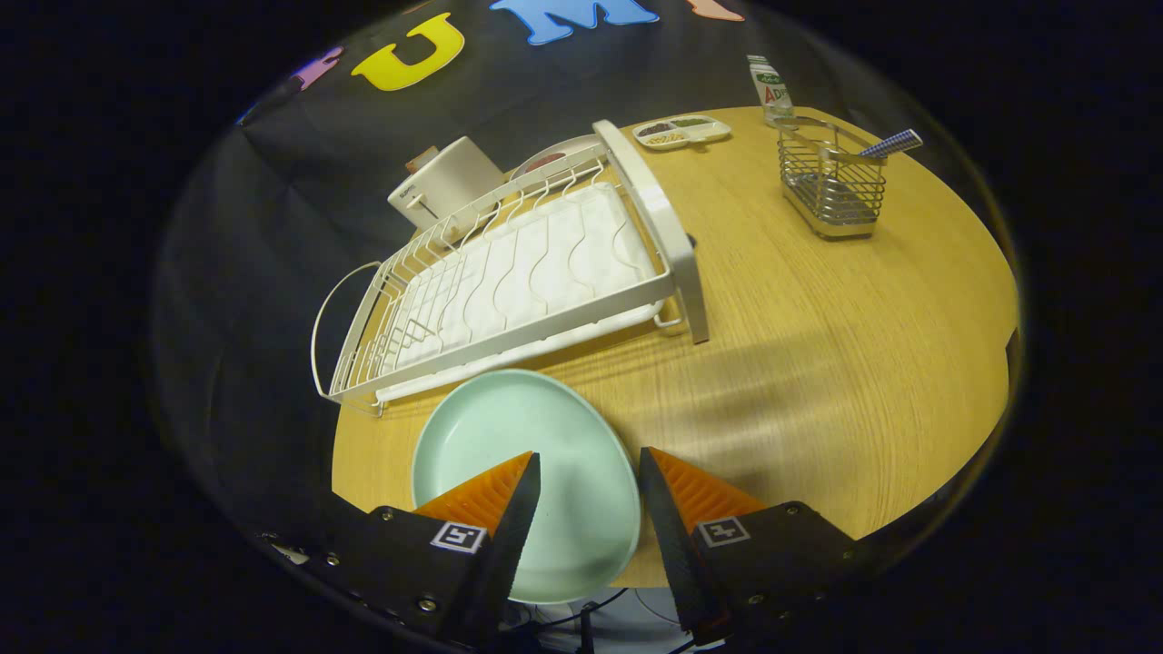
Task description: Take the plate from the dish rack, then take the spoon from the basket and place it into the plate.
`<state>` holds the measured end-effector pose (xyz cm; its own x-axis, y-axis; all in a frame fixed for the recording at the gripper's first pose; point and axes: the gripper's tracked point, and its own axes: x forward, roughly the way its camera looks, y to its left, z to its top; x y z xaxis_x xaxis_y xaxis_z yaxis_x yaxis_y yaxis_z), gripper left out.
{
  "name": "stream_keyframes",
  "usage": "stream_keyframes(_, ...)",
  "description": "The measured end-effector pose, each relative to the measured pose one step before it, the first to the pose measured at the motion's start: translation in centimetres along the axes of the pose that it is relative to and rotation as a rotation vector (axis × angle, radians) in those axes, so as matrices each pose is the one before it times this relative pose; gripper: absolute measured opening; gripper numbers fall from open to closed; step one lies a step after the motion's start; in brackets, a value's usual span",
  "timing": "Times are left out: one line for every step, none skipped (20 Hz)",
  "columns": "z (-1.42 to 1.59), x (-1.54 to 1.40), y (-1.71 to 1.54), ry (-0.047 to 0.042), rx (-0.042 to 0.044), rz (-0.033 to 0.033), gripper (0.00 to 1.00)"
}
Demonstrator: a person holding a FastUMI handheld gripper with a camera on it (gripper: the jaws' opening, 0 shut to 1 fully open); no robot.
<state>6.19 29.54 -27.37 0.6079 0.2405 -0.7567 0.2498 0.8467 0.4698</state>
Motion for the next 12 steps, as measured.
stream_keyframes(0.720, -0.322, -0.423, -0.02351, 0.00517, -0.00795, 0.69)
stream_keyframes(0.704, -0.433, -0.497, -0.02381, 0.00186, -0.01221, 0.69)
stream_keyframes(1.028, -0.413, -0.425, -0.02874, -0.00056, -0.00967, 0.69)
stream_keyframes(1.044, -0.392, -0.432, -0.03004, -0.00297, -0.00919, 0.70)
stream_keyframes(1.199, -0.416, -0.451, -0.03277, -0.00469, -0.00960, 0.69)
stream_keyframes(1.301, -0.394, -0.399, -0.03782, -0.00302, -0.00693, 0.70)
stream_keyframes(1.476, -0.363, -0.401, -0.04027, 0.00120, -0.00454, 0.69)
stream_keyframes(1.409, -0.209, -0.427, -0.04368, 0.00815, -0.00319, 0.69)
stream_keyframes(1.626, -0.177, -0.622, -0.04161, 0.01685, -0.00561, 0.69)
stream_keyframes(1.416, -0.052, -0.695, -0.04089, 0.02220, -0.00996, 0.69)
stream_keyframes(1.272, 0.012, -0.778, -0.03708, 0.02358, -0.01917, 0.69)
stream_keyframes(1.274, 0.045, -1.132, -0.03578, 0.02357, -0.02694, 0.69)
